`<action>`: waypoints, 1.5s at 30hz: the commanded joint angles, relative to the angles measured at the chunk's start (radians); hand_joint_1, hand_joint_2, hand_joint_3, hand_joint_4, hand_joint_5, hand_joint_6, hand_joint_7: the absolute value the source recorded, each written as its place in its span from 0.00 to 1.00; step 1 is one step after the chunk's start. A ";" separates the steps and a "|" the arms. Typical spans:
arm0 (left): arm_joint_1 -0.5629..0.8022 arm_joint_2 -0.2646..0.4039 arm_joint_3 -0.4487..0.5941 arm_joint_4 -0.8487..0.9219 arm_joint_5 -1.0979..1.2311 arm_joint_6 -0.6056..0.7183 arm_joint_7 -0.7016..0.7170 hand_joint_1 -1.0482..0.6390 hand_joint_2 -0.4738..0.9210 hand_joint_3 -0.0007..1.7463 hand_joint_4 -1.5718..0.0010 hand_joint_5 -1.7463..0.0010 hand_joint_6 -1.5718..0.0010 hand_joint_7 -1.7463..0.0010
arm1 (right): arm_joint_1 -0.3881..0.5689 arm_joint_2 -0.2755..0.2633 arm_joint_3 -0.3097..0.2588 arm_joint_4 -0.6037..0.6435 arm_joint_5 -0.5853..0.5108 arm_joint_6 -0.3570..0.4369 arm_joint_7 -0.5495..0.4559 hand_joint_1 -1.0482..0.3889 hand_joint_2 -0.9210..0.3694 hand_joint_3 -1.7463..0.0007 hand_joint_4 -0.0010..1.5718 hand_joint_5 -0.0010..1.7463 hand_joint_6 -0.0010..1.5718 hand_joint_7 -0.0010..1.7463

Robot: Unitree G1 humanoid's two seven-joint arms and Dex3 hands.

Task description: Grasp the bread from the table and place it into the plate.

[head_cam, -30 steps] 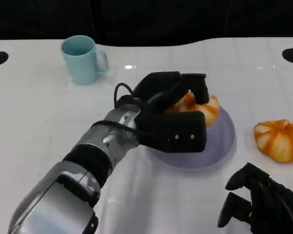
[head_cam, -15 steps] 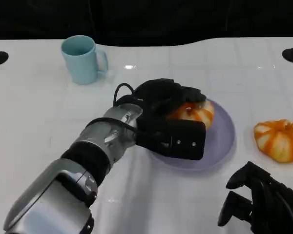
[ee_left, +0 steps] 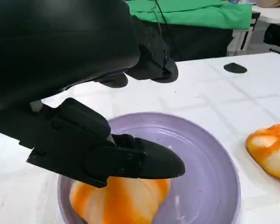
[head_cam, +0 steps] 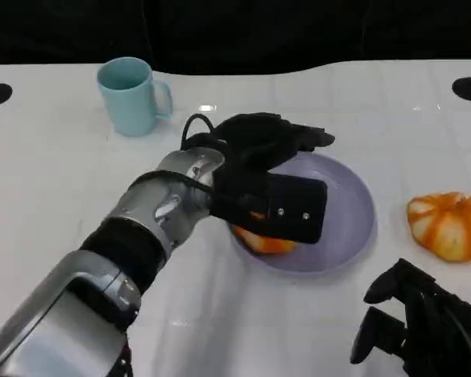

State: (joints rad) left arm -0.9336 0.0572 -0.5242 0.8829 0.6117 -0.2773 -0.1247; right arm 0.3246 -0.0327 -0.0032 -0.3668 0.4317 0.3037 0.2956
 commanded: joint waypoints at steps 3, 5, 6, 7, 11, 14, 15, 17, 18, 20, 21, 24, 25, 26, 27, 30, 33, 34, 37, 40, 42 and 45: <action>0.098 0.063 0.062 -0.136 -0.079 -0.017 -0.056 0.14 1.00 0.18 0.91 0.77 0.77 0.98 | 0.003 -0.006 -0.014 -0.009 0.016 0.009 -0.008 0.37 0.00 0.73 0.39 1.00 0.24 0.96; 0.126 0.073 0.080 -0.177 -0.106 -0.013 -0.078 0.14 1.00 0.18 0.91 0.77 0.77 0.98 | 0.002 -0.010 -0.012 -0.006 0.009 0.000 -0.004 0.37 0.00 0.73 0.38 1.00 0.24 0.96; 0.150 0.078 0.100 -0.195 -0.134 -0.034 -0.079 0.15 1.00 0.18 0.90 0.76 0.77 0.98 | 0.003 -0.010 -0.012 -0.006 0.009 -0.002 -0.002 0.38 0.00 0.73 0.38 1.00 0.24 0.96; 0.168 0.081 0.114 -0.209 -0.154 -0.049 -0.079 0.15 1.00 0.18 0.89 0.76 0.76 0.98 | 0.003 -0.010 -0.012 -0.006 0.010 -0.003 0.000 0.38 0.00 0.73 0.38 1.00 0.24 0.96; 0.252 0.078 0.172 -0.277 -0.235 -0.081 -0.063 0.15 1.00 0.17 0.86 0.74 0.74 0.97 | 0.006 -0.008 -0.012 -0.009 0.015 0.000 0.000 0.38 0.00 0.73 0.38 1.00 0.23 0.96; 0.314 0.065 0.217 -0.313 -0.313 -0.116 -0.073 0.16 1.00 0.16 0.86 0.70 0.72 0.97 | 0.009 -0.008 -0.010 -0.011 0.012 -0.002 -0.002 0.38 0.00 0.73 0.38 1.00 0.23 0.96; 0.324 0.062 0.225 -0.320 -0.328 -0.123 -0.078 0.17 1.00 0.16 0.86 0.68 0.72 0.97 | 0.009 -0.008 -0.010 -0.011 0.011 -0.003 -0.002 0.38 0.00 0.73 0.38 1.00 0.23 0.96; 0.369 0.049 0.252 -0.357 -0.391 -0.120 -0.100 0.18 1.00 0.15 0.88 0.58 0.70 0.96 | 0.010 -0.008 -0.010 -0.015 0.010 -0.001 -0.005 0.38 0.00 0.73 0.38 1.00 0.23 0.96; 0.402 0.041 0.265 -0.389 -0.428 -0.117 -0.112 0.18 1.00 0.15 0.89 0.54 0.70 0.96 | 0.010 -0.010 -0.012 -0.017 0.011 0.001 -0.006 0.38 0.00 0.73 0.38 1.00 0.23 0.96; 0.439 0.034 0.278 -0.429 -0.465 -0.107 -0.125 0.20 1.00 0.15 0.89 0.48 0.68 0.95 | 0.009 -0.012 -0.013 -0.019 0.011 0.005 -0.006 0.38 0.00 0.73 0.38 1.00 0.23 0.96; 0.448 0.032 0.281 -0.441 -0.471 -0.102 -0.130 0.21 1.00 0.15 0.89 0.48 0.68 0.95 | 0.009 -0.013 -0.013 -0.019 0.012 0.005 -0.006 0.38 0.00 0.73 0.38 1.00 0.23 0.95; 0.529 0.001 0.320 -0.483 -0.572 -0.116 -0.151 0.22 1.00 0.14 0.85 0.45 0.64 0.94 | 0.003 -0.018 -0.015 -0.015 0.011 0.007 -0.002 0.38 0.00 0.73 0.38 1.00 0.23 0.95; 0.542 -0.004 0.327 -0.491 -0.588 -0.115 -0.155 0.21 1.00 0.14 0.85 0.44 0.64 0.93 | 0.002 -0.019 -0.015 -0.014 0.011 0.007 -0.001 0.38 0.00 0.72 0.37 1.00 0.23 0.95; 0.546 -0.006 0.329 -0.496 -0.592 -0.112 -0.157 0.21 1.00 0.14 0.84 0.44 0.63 0.93 | 0.002 -0.020 -0.015 -0.013 0.011 0.007 -0.001 0.38 0.00 0.72 0.37 1.00 0.23 0.95; 0.547 -0.006 0.330 -0.499 -0.594 -0.110 -0.159 0.21 1.00 0.14 0.84 0.44 0.63 0.93 | 0.002 -0.020 -0.015 -0.013 0.011 0.007 -0.001 0.38 0.00 0.72 0.37 1.00 0.23 0.95; 0.618 -0.024 0.359 -0.534 -0.673 -0.148 -0.186 0.26 1.00 0.14 0.79 0.40 0.59 0.91 | 0.002 -0.020 -0.020 -0.009 0.023 0.011 0.003 0.37 0.00 0.73 0.37 1.00 0.23 0.95; 0.666 -0.031 0.375 -0.562 -0.714 -0.171 -0.207 0.26 1.00 0.16 0.77 0.35 0.57 0.88 | 0.003 -0.022 -0.017 -0.008 0.015 0.000 0.004 0.37 0.00 0.73 0.37 1.00 0.23 0.95; 0.672 -0.032 0.377 -0.566 -0.719 -0.174 -0.211 0.26 1.00 0.17 0.76 0.35 0.57 0.87 | 0.004 -0.023 -0.017 -0.008 0.013 -0.001 0.004 0.37 0.00 0.73 0.37 1.00 0.23 0.95; 0.734 -0.055 0.395 -0.612 -0.777 -0.170 -0.220 0.25 1.00 0.16 0.73 0.32 0.55 0.82 | 0.003 -0.022 -0.018 -0.004 0.017 -0.001 0.007 0.37 0.00 0.73 0.37 1.00 0.23 0.95; 0.795 -0.062 0.408 -0.668 -0.825 -0.146 -0.228 0.26 1.00 0.16 0.70 0.27 0.62 0.60 | 0.005 -0.020 -0.014 -0.005 0.008 -0.006 0.003 0.37 0.00 0.73 0.37 1.00 0.23 0.95; 0.820 -0.061 0.413 -0.699 -0.839 -0.124 -0.229 0.26 1.00 0.18 0.68 0.24 0.65 0.50 | 0.006 -0.019 -0.012 -0.005 0.006 -0.007 0.002 0.37 0.00 0.74 0.37 1.00 0.23 0.95; 0.827 -0.063 0.417 -0.715 -0.840 -0.108 -0.232 0.26 1.00 0.18 0.68 0.23 0.65 0.48 | 0.006 -0.019 -0.012 -0.005 0.005 -0.007 0.002 0.37 0.00 0.74 0.37 1.00 0.23 0.95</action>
State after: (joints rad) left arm -0.1149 -0.0102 -0.1184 0.1948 -0.2134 -0.3992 -0.3466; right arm 0.3252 -0.0431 -0.0097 -0.3705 0.4371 0.3060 0.2990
